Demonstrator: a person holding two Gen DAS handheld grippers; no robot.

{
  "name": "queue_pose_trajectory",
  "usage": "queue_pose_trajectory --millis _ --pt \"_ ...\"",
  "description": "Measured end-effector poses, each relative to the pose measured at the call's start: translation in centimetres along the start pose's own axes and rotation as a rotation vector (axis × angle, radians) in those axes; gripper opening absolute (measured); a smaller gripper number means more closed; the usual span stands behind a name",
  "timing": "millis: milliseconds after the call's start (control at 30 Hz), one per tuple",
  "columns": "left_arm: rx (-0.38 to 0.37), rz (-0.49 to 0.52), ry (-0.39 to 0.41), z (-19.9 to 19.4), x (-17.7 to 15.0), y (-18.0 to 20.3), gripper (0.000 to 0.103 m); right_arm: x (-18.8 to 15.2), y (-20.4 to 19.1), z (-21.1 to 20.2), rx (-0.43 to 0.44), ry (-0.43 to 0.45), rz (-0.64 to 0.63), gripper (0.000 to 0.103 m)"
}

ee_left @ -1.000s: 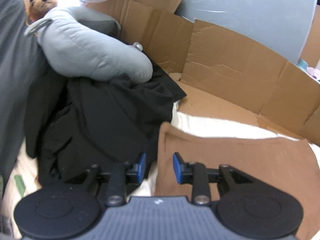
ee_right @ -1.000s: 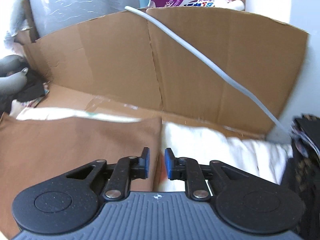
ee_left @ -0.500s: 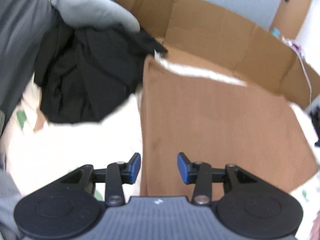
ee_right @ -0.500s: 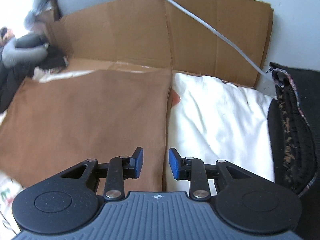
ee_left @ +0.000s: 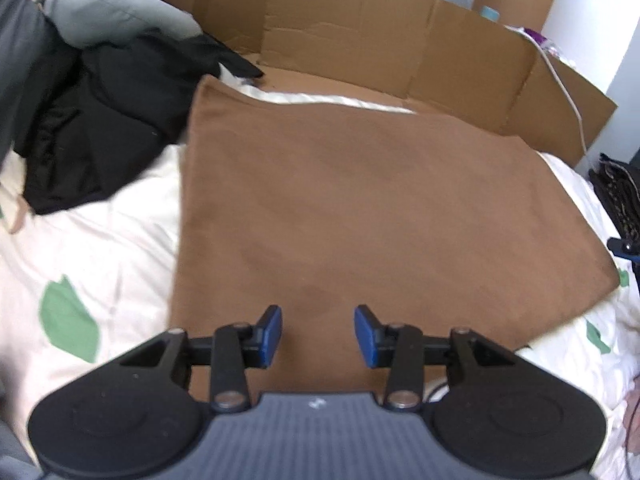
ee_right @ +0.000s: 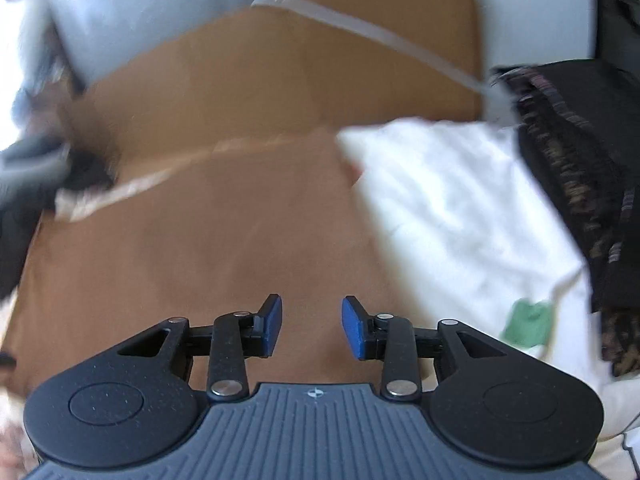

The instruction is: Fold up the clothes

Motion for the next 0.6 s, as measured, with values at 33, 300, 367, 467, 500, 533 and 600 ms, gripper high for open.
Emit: queue_pose_trajectory --millis 33,300,367,467,500,533,600 --pt "0.002 -0.003 -0.002 0.2 -0.2 0.2 0.043 -0.2 -0.7 0.1 -0.001 -0.002 -0.033 0.040" --pt "-0.002 -0.001 -0.042 1.8 -2.8 0.7 0.052 -0.2 -6.9 1.7 0.096 -0.052 -0.164 0.040" --pt "0.011 -0.002 -0.047 1.9 -3.4 0.0 0.052 -0.6 -7.9 2.4 0.120 -0.070 -0.196 0.040" --pt "0.029 -0.001 -0.047 1.8 -4.1 -1.0 0.052 -1.7 -8.6 3.1 0.123 -0.112 -0.253 0.040" --pt "0.037 0.001 -0.046 1.6 -4.2 -1.3 0.052 -2.2 -8.6 3.2 0.122 -0.129 -0.268 0.040" --pt "0.045 0.003 -0.045 1.5 -4.4 -1.5 0.052 -2.7 -8.5 3.1 0.121 -0.143 -0.281 0.040" --pt "0.062 0.002 -0.044 1.1 -4.6 -2.1 0.052 -3.3 -7.9 2.8 0.116 -0.159 -0.301 0.040"
Point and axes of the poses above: each gripper's, at about its wrist camera, not at the fingertips, and z roughly the way its jaws point, y to its right, x to its top, the point moved 8 cm from there along z, roughly the way its jaws point, and after that the axes turned 9 degrees about y, right-handed, at the moved point
